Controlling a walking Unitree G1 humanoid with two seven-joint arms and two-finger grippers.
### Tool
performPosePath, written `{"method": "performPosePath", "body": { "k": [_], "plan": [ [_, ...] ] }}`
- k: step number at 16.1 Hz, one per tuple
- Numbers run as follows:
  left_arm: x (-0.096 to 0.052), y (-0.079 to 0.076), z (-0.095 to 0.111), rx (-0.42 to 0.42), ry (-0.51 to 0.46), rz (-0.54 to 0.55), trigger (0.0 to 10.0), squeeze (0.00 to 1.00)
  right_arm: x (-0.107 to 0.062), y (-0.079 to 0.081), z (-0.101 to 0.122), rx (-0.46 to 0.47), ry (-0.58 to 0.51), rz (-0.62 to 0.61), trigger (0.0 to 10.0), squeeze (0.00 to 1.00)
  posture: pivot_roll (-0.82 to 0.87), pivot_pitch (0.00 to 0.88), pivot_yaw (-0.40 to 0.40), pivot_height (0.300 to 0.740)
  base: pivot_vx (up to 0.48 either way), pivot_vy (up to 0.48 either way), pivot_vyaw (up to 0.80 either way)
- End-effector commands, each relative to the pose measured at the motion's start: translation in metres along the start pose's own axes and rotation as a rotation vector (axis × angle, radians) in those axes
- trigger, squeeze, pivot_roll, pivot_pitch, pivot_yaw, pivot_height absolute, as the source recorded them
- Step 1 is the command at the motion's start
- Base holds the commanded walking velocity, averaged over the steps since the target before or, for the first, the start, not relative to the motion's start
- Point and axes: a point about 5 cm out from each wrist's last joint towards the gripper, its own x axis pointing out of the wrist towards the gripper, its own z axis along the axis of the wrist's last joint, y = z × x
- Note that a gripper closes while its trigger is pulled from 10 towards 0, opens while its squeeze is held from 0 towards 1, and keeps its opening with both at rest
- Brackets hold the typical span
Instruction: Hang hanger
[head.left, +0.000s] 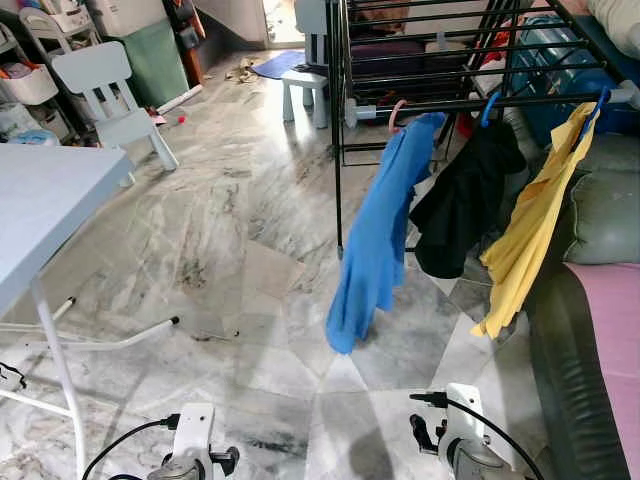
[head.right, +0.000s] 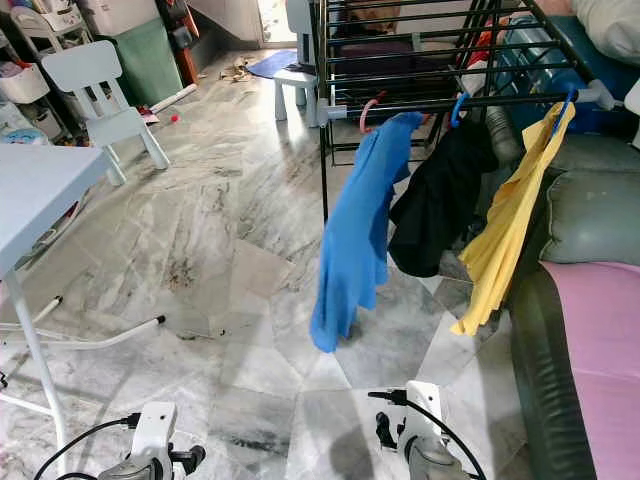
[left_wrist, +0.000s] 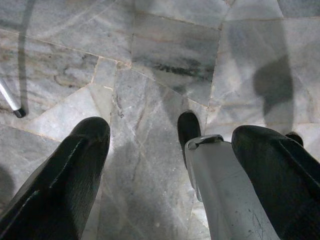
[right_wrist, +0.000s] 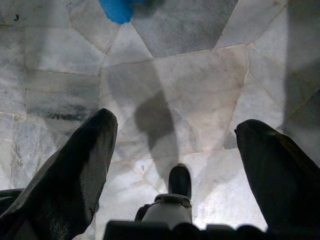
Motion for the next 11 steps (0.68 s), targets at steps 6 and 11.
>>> {"method": "performPosePath", "body": {
  "k": [6, 11],
  "plan": [
    [-0.015, -0.042, 0.161, 0.329, -0.331, -0.067, 10.0, 0.00, -0.003, -0.047, 0.070, 0.054, -0.158, -0.134, 10.0, 0.00, -0.19, 0.025, 0.070, 0.740, 0.000, 0.000, 0.00],
    [-0.027, -0.030, 0.192, 0.194, -0.462, -0.047, 10.0, 0.00, -0.011, -0.057, 0.120, 0.031, -0.337, -0.149, 10.0, 0.00, -0.16, 0.094, 0.098, 0.740, 0.000, 0.000, 0.00]
  ]
}}
